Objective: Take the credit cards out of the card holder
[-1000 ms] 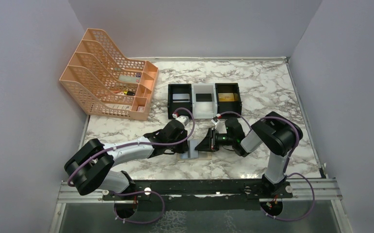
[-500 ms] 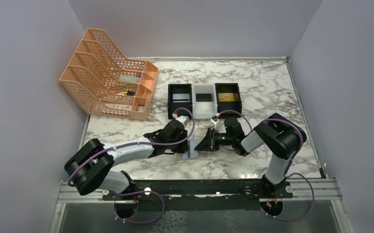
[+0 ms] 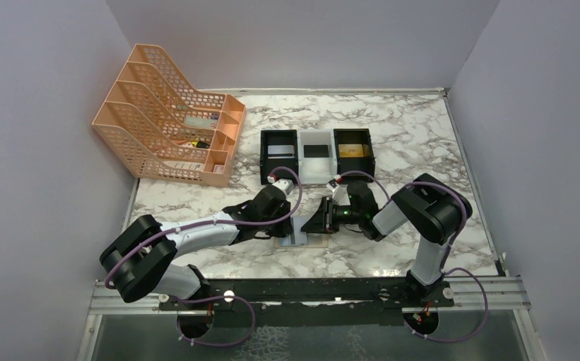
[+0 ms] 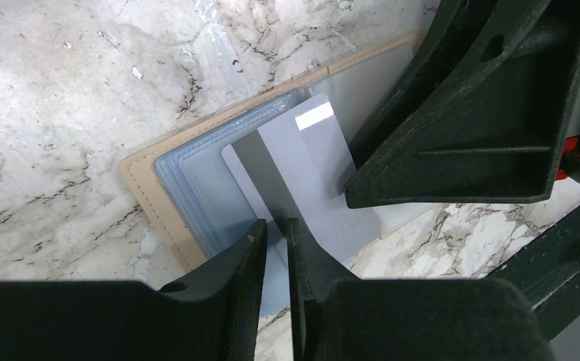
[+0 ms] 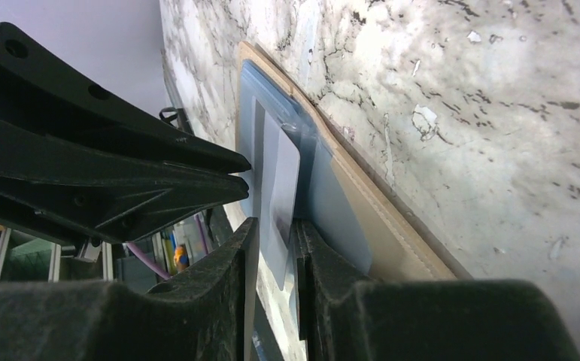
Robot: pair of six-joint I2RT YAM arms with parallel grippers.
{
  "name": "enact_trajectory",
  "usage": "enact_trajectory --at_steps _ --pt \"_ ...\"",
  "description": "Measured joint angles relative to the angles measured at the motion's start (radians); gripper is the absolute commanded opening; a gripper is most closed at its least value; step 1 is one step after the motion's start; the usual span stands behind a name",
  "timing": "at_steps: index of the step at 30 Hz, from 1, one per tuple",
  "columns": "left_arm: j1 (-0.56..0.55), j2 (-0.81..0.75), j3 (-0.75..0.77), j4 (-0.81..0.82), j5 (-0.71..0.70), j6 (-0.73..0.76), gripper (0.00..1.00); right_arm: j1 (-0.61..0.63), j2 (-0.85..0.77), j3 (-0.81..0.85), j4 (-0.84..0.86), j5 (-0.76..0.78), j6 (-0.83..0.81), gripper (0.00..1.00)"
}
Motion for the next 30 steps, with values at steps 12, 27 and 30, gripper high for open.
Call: enact_trajectory --at_steps 12,27,30 --pt "0.000 0.000 0.000 0.000 0.000 0.000 0.20 0.000 -0.009 0.014 -0.052 0.003 -0.033 0.01" --pt "0.000 0.000 0.000 0.000 0.000 0.002 0.20 0.005 -0.123 0.000 -0.198 0.087 -0.035 0.10" --pt "0.000 0.000 0.000 0.000 0.001 0.004 0.20 0.005 -0.123 -0.008 -0.189 0.087 -0.027 0.19"
